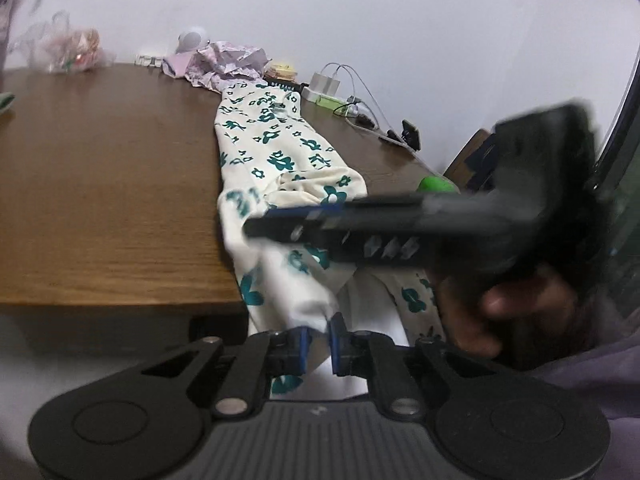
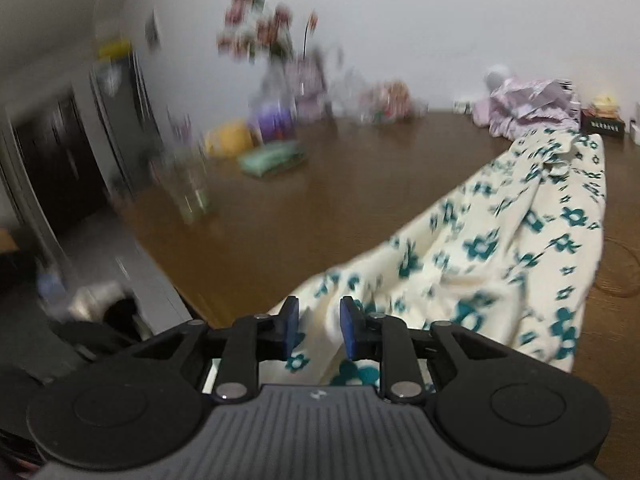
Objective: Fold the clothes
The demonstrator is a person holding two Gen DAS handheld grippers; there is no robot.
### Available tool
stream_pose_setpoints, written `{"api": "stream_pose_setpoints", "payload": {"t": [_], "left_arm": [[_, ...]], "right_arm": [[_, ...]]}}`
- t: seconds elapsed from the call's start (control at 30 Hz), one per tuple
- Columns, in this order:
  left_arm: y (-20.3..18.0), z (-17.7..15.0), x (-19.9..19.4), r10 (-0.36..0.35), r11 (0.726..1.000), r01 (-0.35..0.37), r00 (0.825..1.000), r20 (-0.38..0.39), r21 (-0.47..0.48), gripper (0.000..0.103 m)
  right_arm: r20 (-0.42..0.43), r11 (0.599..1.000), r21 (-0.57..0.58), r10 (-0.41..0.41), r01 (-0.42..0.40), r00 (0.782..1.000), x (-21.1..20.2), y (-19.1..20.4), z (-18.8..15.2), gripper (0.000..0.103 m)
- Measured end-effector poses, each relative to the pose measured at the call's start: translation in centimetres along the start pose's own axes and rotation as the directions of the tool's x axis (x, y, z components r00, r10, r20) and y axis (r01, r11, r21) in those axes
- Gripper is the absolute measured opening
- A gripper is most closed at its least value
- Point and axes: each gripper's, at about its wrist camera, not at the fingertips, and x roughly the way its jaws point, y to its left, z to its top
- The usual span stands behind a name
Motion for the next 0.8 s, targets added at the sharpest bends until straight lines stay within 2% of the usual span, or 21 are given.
{"api": "stream_pose_setpoints", "payload": {"t": [0.03,0.1,0.13,0.17,0.23,0.33,0.43,0.5,0.53,0.57,0.63,0.73,0.8], "left_arm": [[0.3,-0.1,-0.7,-0.029,1.000,0.029,0.999,0.013,0.004,0.011],[0.6,-0.3,-2.2,-0.067,0.997,0.065,0.997,0.037,0.052,0.032],[0.7,-0.4,-3.1,-0.075,0.993,0.069,0.996,0.052,0.098,0.056],[0.7,-0.6,-3.8,-0.069,0.985,0.058,0.995,0.067,0.163,0.071],[0.8,-1.1,-4.5,-0.061,0.960,0.039,0.996,0.071,0.279,0.079],[1.1,-1.3,-3.9,-0.035,0.936,0.032,0.999,0.005,0.351,0.079],[1.5,-1.8,-2.8,0.013,0.917,-0.002,1.000,-0.025,0.399,0.079],[1.6,-2.3,-2.2,0.060,0.890,-0.043,0.998,-0.024,0.454,0.079],[1.5,-2.5,-1.9,0.078,0.873,-0.061,0.997,-0.015,0.484,0.079],[1.4,-2.6,-1.6,0.079,0.860,-0.068,0.997,0.000,0.505,0.079],[1.3,-2.4,-1.0,0.062,0.858,-0.061,0.998,0.014,0.510,0.079],[0.9,-1.9,-1.2,0.008,0.865,-0.026,0.999,0.038,0.501,0.077],[0.7,-1.6,-1.7,-0.033,0.866,-0.001,0.998,0.058,0.499,0.077]], "right_arm": [[-0.004,1.000,0.004,0.004,-0.004,1.000,0.1,-0.1,-0.2,0.023],[0.039,1.000,-0.018,0.025,-0.025,0.999,-2.0,-0.7,-0.5,0.033],[0.073,0.998,-0.046,0.041,-0.037,0.996,-3.6,-1.0,-0.7,0.049],[0.092,0.993,-0.115,0.028,-0.017,0.995,-5.4,-1.4,-1.5,0.064],[0.129,0.964,-0.262,-0.002,0.036,0.992,-8.9,-2.1,-3.1,0.075],[0.085,0.901,-0.400,-0.147,0.169,0.986,-11.4,-3.0,-5.4,0.075],[0.091,0.855,-0.478,-0.177,0.199,0.980,-13.2,-3.4,-7.7,0.075],[0.085,0.810,-0.550,-0.187,0.203,0.979,-13.6,-3.0,-9.2,0.075],[0.075,0.774,-0.598,-0.203,0.207,0.976,-13.2,-2.7,-10.1,0.075],[0.064,0.734,-0.646,-0.222,0.210,0.973,-12.7,-2.3,-11.1,0.075],[0.058,0.677,-0.705,-0.244,0.213,0.968,-11.3,-2.3,-12.5,0.075],[0.118,0.613,-0.752,-0.237,0.243,0.964,-9.1,-2.0,-13.2,0.075],[0.161,0.602,-0.759,-0.196,0.248,0.967,-8.8,-1.5,-12.8,0.075]]}}
